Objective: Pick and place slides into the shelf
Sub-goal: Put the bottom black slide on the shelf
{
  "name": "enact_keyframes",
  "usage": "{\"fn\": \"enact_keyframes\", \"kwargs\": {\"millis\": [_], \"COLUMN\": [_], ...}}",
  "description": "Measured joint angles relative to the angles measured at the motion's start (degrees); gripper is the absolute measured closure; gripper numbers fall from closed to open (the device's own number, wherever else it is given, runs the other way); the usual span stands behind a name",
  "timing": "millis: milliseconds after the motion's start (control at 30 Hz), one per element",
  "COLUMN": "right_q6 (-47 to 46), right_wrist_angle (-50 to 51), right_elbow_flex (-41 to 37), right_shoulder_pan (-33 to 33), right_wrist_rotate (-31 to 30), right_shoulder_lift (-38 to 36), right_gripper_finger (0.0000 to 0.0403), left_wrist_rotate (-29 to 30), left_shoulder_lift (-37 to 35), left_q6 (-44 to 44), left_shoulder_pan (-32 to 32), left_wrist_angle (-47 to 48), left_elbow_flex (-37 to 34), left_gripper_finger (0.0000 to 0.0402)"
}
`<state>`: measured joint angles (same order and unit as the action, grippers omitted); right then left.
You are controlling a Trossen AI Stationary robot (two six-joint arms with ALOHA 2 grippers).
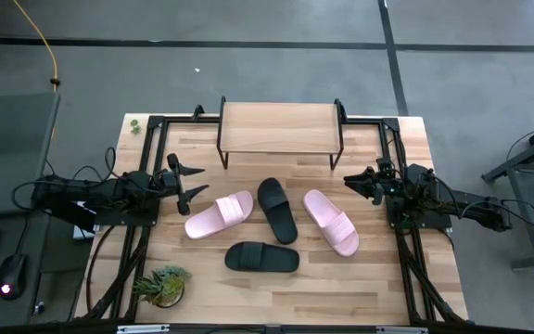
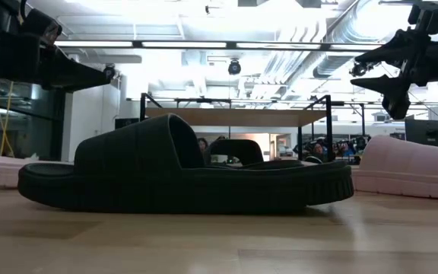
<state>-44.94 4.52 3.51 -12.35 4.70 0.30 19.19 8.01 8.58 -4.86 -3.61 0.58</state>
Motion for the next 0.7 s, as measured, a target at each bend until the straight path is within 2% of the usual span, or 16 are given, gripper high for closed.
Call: {"fn": "enact_keyframes", "kwargs": {"millis": [167,400,700], "right_q6": [0.86,13.6,16.06], "right_wrist_angle": [0.1,1.57,2.1], "right_elbow_flex": [0.0,-0.02,-0.02], "right_shoulder_pan": [0.01,0.01,0.01], "right_wrist_rotate": [0.12,2.16,1.83], "right_shoulder_lift": [0.0,0.06,0.06], "right_gripper_finger": [0.0222,0.0222,0.0222], "left_wrist_rotate": [-0.14,-0.17,-0.19], "left_shoulder_lift": [0.0,0.0,0.0], "left_q6": [0.0,-0.02,-0.02], "left_shoulder_pan": [0.0,0.0,0.0], "left_wrist_angle": [0.02,0.04,0.06], "left_elbow_flex": [0.0,0.0,-0.02], "left_gripper_finger": [0.0176,0.0176,0.0176]}}
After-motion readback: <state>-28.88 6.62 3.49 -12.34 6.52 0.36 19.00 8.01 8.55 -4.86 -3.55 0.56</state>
